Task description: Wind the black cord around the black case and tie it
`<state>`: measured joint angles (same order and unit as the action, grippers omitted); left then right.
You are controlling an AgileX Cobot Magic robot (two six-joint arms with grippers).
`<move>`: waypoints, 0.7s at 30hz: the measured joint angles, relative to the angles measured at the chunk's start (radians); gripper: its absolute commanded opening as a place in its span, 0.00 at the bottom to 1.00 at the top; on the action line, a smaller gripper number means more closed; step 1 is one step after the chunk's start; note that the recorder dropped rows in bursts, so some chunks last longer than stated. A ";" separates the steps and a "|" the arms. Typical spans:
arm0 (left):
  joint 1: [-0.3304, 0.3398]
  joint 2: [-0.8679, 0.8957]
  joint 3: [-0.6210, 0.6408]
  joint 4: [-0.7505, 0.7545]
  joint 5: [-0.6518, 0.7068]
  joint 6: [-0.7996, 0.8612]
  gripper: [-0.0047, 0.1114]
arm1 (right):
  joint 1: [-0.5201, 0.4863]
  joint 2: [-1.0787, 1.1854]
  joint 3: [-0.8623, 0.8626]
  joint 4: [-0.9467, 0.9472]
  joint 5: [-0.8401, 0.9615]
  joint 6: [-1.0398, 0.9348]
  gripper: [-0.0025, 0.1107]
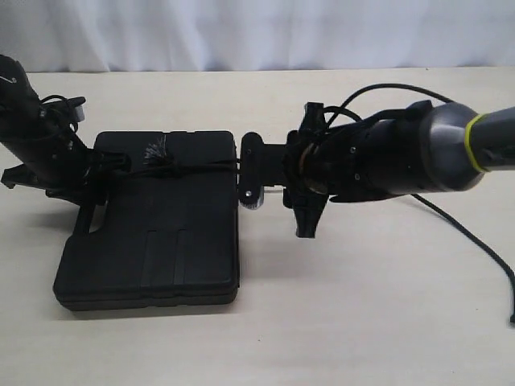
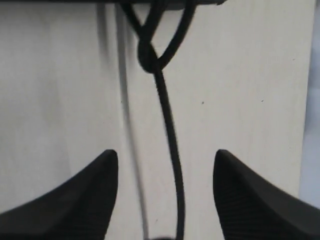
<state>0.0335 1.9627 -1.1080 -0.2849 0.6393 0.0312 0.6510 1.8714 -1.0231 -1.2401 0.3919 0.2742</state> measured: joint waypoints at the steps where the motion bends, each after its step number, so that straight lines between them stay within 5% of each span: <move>1: 0.000 0.000 0.000 0.000 0.002 0.000 0.04 | 0.000 0.005 -0.012 -0.002 -0.002 0.005 0.47; 9: 0.000 0.000 0.000 0.000 0.004 0.000 0.04 | 0.000 0.105 -0.063 -0.058 -0.004 0.014 0.47; 12: 0.000 0.000 0.000 0.000 0.004 0.000 0.04 | 0.000 0.135 -0.066 -0.081 -0.004 0.014 0.37; 17: 0.000 0.000 0.000 0.000 0.004 0.000 0.04 | 0.000 0.154 -0.088 -0.098 -0.002 0.021 0.06; 21: 0.000 0.000 0.000 0.000 0.004 0.000 0.04 | 0.000 0.154 -0.117 -0.074 -0.002 0.029 0.06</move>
<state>0.0335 1.9627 -1.1080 -0.2849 0.6433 0.0312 0.6510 2.0254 -1.1403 -1.3139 0.3903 0.3036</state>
